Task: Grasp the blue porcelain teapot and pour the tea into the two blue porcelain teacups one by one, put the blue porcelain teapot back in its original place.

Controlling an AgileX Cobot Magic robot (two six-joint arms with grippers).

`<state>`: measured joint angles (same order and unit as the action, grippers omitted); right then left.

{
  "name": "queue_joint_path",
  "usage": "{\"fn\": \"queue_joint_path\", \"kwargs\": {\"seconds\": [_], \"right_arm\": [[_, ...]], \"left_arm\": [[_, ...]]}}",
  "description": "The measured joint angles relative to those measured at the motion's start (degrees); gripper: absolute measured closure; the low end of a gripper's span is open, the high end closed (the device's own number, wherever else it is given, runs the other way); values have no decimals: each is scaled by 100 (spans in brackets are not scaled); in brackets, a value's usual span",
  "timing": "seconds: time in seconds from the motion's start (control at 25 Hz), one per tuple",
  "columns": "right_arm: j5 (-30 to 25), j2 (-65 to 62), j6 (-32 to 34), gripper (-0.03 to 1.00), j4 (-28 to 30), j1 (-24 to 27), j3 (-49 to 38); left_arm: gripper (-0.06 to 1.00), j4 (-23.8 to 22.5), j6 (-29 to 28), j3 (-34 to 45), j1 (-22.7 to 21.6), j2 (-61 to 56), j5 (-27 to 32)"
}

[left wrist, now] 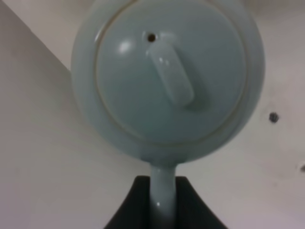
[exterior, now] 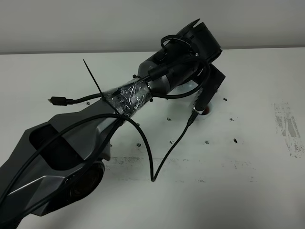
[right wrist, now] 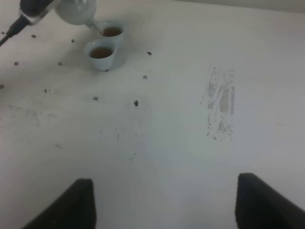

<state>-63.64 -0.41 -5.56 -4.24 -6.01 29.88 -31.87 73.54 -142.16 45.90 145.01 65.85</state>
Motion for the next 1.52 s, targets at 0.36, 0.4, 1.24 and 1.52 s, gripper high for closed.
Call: {"fn": "queue_joint_path", "kwargs": {"seconds": [0.36, 0.4, 1.24, 1.52], "right_arm": [[0, 0, 0, 38, 0, 0, 0], [0, 0, 0, 38, 0, 0, 0], [0, 0, 0, 38, 0, 0, 0], [0, 0, 0, 38, 0, 0, 0]], "left_arm": [[88, 1718, -1299, 0, -623, -604, 250], [88, 2085, -1440, 0, -786, -638, 250], [88, 4519, -1739, 1221, -1934, -544, 251], [88, 4704, -1577, 1272, -1994, -496, 251]]}}
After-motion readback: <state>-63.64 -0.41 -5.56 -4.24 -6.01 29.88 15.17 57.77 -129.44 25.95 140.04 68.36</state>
